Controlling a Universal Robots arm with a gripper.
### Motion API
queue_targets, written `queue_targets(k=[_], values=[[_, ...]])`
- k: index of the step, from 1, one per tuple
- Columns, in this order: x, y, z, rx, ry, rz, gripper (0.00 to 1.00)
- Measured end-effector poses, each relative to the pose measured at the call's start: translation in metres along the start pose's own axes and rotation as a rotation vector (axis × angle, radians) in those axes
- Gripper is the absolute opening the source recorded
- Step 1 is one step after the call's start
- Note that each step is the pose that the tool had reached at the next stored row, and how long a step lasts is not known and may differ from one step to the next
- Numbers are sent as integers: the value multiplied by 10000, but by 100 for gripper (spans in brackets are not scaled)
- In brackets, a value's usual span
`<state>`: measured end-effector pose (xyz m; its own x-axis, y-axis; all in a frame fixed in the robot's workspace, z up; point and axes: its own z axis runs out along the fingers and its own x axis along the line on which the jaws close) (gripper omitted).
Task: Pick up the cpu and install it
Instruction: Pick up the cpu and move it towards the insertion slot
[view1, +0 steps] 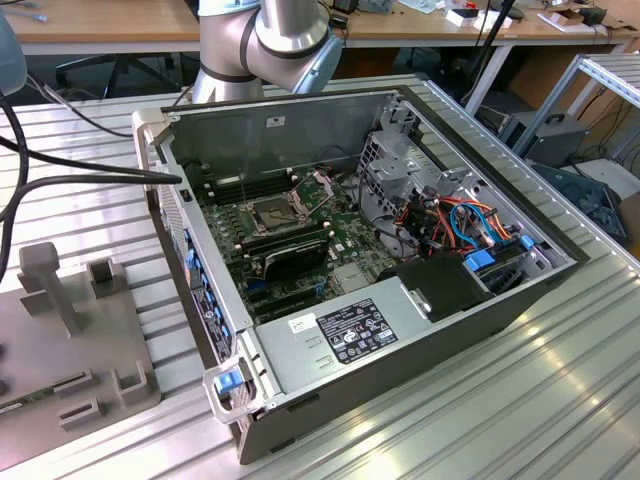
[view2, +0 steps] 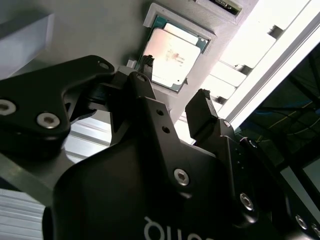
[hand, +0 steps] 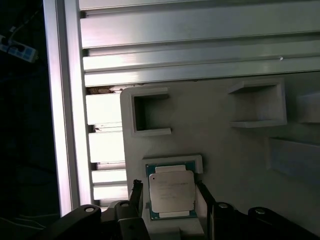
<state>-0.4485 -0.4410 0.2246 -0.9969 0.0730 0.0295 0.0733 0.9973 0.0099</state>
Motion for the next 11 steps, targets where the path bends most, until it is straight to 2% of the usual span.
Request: queue_targets(k=[11], values=[[-9, -23, 96, 0, 0, 0, 54]])
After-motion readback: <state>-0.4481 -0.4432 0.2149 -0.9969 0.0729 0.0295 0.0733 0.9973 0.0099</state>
